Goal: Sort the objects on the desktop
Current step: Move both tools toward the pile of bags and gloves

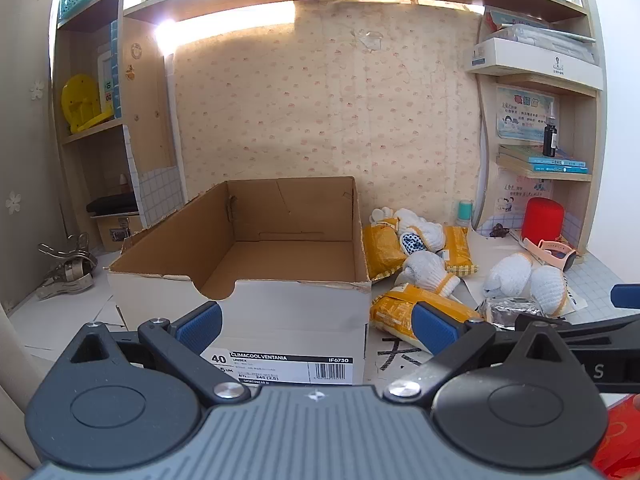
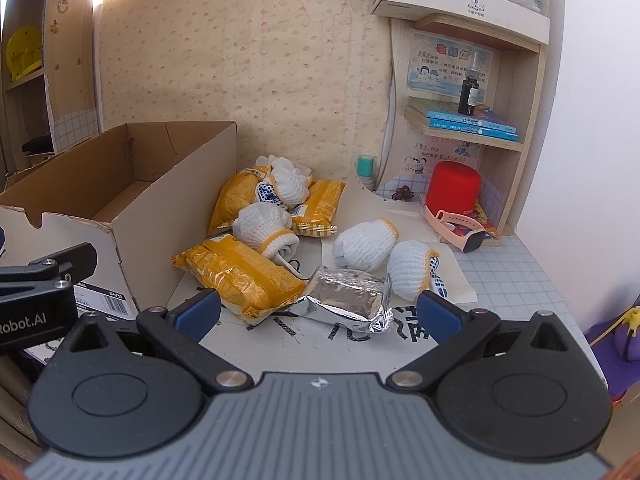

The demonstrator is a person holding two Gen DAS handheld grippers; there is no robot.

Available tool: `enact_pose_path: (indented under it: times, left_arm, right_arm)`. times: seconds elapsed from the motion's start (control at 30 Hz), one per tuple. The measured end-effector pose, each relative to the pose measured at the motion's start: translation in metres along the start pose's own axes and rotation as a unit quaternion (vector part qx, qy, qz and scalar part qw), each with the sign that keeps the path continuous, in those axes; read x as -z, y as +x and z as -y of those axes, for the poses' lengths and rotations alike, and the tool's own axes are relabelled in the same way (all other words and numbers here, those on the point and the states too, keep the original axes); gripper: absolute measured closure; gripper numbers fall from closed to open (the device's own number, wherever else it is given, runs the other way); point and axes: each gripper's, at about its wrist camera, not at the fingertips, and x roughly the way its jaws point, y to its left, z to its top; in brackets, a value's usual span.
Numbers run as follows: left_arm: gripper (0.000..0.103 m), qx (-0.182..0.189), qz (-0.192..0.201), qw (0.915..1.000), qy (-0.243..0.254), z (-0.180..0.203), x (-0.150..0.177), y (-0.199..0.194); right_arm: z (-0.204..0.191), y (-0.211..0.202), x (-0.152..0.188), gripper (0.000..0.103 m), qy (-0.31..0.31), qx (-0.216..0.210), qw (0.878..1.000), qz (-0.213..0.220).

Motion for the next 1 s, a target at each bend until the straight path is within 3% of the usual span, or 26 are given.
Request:
enact_pose_path:
  times: [0.63, 1.0]
  left_arm:
    - [0.000, 0.002, 0.000, 1.0000, 0.000, -0.0001, -0.0006, -0.0006]
    - [0.000, 0.039, 0.009, 0.9991, -0.011, -0.0001, 0.0048, 0.0002]
  right_arm:
    - [0.0015, -0.0014, 0.0002, 0.002, 0.002, 0.001, 1.000, 0.001]
    - [0.0081, -0.0026, 0.0003, 0.002, 0.018, 0.002, 1.000, 0.017]
